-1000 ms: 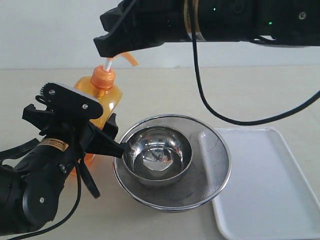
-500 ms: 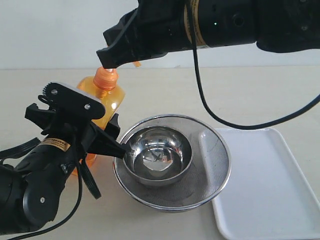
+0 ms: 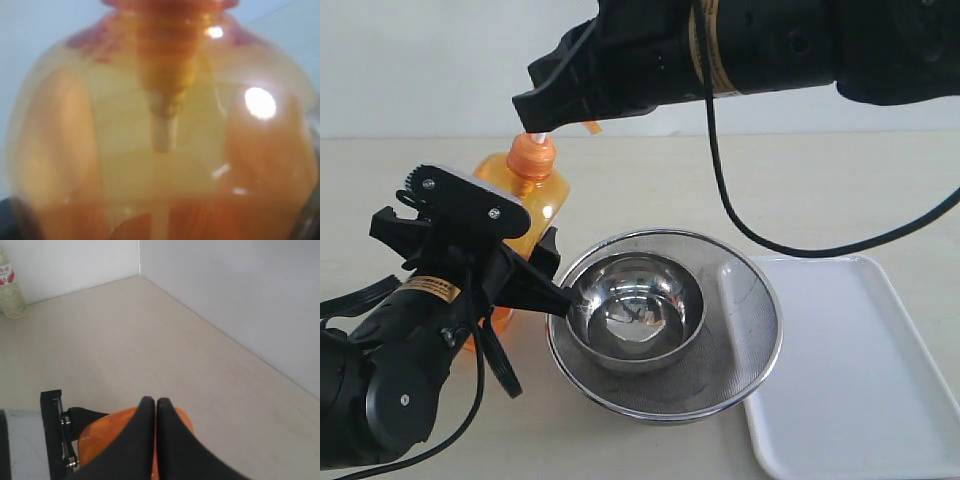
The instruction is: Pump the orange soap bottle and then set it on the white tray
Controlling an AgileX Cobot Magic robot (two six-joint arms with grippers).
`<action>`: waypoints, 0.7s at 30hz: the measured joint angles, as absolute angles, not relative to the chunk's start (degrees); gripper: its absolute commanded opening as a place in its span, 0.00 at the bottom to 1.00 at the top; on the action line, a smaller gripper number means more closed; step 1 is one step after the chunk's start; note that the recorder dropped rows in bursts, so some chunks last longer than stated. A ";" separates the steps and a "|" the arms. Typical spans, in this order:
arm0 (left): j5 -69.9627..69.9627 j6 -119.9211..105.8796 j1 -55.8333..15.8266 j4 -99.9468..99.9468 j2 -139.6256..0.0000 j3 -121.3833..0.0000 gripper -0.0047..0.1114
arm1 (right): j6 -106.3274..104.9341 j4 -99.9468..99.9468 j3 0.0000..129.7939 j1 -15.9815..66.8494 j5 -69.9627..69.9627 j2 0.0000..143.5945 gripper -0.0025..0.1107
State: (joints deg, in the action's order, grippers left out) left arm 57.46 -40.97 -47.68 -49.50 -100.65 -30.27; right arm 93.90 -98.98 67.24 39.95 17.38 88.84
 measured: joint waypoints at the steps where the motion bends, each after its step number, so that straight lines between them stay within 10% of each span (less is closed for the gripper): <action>1: 57.46 -40.97 -47.68 -49.50 -100.65 -30.27 0.08 | 93.90 -98.98 67.24 39.95 17.27 88.84 0.02; 21: 57.46 -40.97 -47.64 -49.50 -100.65 -30.27 0.08 | 95.65 -99.36 67.33 39.95 15.85 89.65 0.02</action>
